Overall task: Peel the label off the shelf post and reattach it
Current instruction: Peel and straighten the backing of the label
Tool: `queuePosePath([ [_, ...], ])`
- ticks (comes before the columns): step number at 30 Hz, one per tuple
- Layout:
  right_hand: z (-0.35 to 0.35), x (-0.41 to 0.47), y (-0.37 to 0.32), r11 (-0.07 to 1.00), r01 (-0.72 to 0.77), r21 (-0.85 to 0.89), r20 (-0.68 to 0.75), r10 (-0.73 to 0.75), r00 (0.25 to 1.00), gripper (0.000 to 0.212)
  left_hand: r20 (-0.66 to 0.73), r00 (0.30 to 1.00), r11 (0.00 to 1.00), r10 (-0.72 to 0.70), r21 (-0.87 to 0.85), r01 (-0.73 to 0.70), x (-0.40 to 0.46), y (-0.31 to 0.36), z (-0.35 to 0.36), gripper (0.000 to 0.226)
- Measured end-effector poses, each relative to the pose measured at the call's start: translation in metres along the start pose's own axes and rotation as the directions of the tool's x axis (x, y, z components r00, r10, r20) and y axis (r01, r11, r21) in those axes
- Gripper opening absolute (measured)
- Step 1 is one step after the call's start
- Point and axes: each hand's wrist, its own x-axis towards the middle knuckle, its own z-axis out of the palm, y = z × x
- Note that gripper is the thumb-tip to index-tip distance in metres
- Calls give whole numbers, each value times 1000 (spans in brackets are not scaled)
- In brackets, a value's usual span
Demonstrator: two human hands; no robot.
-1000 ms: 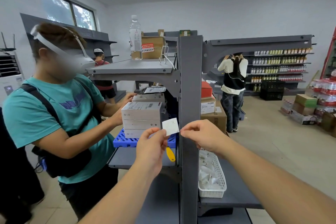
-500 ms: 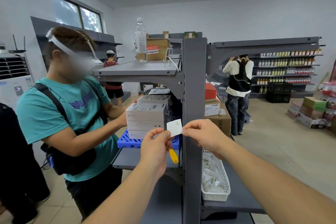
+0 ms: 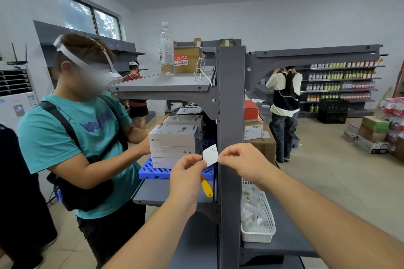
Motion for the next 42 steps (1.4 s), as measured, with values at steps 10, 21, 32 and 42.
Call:
queuePosePath([
  [10,1,-1,-5,993,78,-90,38,-75,996,19,294,785,506,546,631,-588,-14,2,-12,5],
  [21,0,-3,-2,969,147,-198,93,-131,987,20,256,872,646,416,592,-482,-20,5,-9,9],
  [32,-11,-10,1,946,167,-278,115,-140,984,18,202,933,812,298,461,-359,-27,7,-4,15],
  [42,-38,-14,11,952,145,-269,104,-121,987,22,71,971,895,227,378,-236,-30,9,-1,14],
])
